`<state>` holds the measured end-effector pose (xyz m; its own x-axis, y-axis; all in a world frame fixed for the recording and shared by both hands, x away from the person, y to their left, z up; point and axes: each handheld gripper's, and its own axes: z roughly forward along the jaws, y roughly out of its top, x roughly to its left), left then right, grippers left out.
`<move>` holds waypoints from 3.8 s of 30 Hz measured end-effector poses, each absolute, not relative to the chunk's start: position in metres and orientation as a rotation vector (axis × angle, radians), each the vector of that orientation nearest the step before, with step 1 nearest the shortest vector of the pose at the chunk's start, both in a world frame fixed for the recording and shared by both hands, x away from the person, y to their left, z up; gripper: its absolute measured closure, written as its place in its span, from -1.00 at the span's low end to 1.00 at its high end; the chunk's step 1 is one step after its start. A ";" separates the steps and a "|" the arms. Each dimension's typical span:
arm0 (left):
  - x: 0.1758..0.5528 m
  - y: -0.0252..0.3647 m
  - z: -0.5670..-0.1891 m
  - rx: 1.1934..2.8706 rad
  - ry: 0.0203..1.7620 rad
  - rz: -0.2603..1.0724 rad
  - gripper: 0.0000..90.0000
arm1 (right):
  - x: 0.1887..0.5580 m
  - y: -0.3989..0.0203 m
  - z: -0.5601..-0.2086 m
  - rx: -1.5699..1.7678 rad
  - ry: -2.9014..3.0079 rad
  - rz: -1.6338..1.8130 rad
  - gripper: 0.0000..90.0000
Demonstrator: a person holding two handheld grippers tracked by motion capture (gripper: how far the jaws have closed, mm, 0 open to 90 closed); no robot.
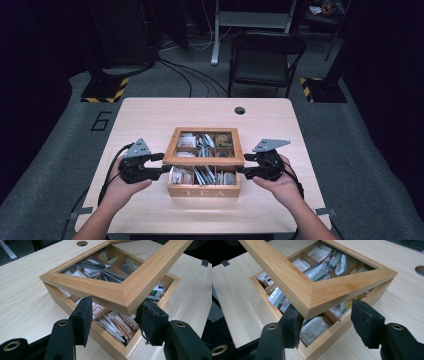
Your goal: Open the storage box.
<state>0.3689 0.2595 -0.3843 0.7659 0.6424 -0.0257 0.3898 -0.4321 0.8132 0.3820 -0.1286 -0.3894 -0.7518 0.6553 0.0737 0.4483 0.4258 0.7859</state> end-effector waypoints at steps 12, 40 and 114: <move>0.373 0.260 -0.378 2.079 0.772 0.356 0.05 | 0.387 -0.124 -0.381 0.826 2.423 1.203 -0.20; 0.398 0.261 -0.389 2.033 0.746 0.449 0.00 | 0.395 -0.118 -0.363 0.846 2.440 1.172 -0.16; 0.453 0.259 -0.341 1.987 0.775 0.414 0.24 | 0.477 -0.122 -0.367 0.958 2.310 1.271 0.23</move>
<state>0.4527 0.2587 -0.3409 0.7439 0.6679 -0.0214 0.3539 -0.3665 0.8605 0.4768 -0.1217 -0.3666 -0.7170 0.6964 0.0289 0.3972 0.3742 0.8380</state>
